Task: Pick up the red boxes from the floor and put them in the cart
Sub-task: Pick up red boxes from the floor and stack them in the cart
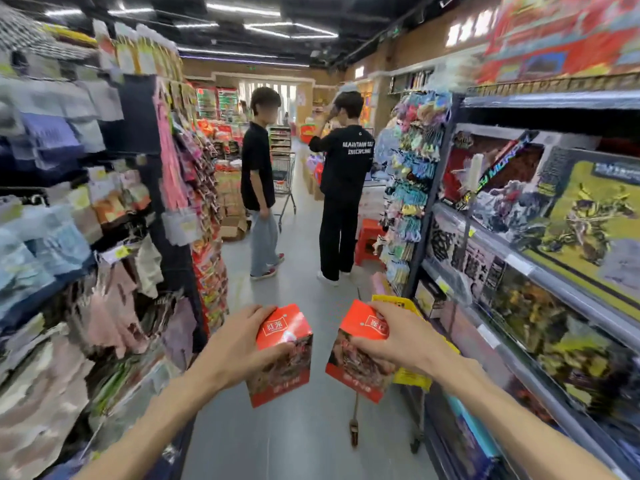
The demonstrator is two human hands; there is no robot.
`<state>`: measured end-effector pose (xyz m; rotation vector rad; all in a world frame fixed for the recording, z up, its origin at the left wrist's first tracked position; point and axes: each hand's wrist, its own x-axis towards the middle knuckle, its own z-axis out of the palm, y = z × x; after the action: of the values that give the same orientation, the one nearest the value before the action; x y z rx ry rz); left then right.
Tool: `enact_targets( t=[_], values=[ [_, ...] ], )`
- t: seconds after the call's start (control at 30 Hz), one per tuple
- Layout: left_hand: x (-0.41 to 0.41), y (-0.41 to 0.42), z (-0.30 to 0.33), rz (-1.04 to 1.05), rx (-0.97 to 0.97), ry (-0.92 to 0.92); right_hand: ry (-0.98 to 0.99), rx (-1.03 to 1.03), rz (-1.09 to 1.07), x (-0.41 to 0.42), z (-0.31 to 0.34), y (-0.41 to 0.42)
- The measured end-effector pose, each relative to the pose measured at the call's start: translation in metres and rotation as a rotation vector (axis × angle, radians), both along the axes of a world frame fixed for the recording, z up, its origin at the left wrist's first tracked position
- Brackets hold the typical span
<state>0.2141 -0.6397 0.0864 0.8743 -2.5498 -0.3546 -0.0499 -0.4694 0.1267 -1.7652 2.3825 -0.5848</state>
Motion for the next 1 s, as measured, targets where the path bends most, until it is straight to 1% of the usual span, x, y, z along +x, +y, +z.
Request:
enact_targets(
  t=[0.13, 0.27, 0.37, 0.5, 0.57, 0.73, 0.83, 1.0],
  values=[
    [-0.052, -0.1, -0.006, -0.038, -0.013, -0.004, -0.03, 0.003, -0.054, -0.042, -0.01, -0.091],
    [-0.102, -0.195, -0.004, -0.076, 0.03, -0.024, -0.039, 0.021, -0.097, -0.086, -0.014, -0.181],
    [-0.141, -0.263, 0.0, -0.122, 0.059, -0.004, -0.055, 0.021, -0.133, -0.117, -0.011, -0.242],
    [-0.204, -0.352, 0.002, -0.197, 0.035, -0.003, -0.006, 0.024, -0.221, -0.162, -0.01, -0.313],
    [-0.233, -0.386, 0.001, -0.229, 0.018, 0.001, 0.023, 0.035, -0.251, -0.18, -0.008, -0.335],
    [-0.336, -0.489, -0.007, -0.412, 0.003, -0.004, 0.013, 0.023, -0.413, -0.245, -0.021, -0.407],
    [-0.403, -0.54, -0.007, -0.553, -0.047, -0.041, 0.021, 0.032, -0.55, -0.282, -0.024, -0.439],
    [-0.523, -0.588, -0.004, -0.808, -0.081, -0.093, -0.001, 0.021, -0.781, -0.331, -0.019, -0.461]
  ],
)
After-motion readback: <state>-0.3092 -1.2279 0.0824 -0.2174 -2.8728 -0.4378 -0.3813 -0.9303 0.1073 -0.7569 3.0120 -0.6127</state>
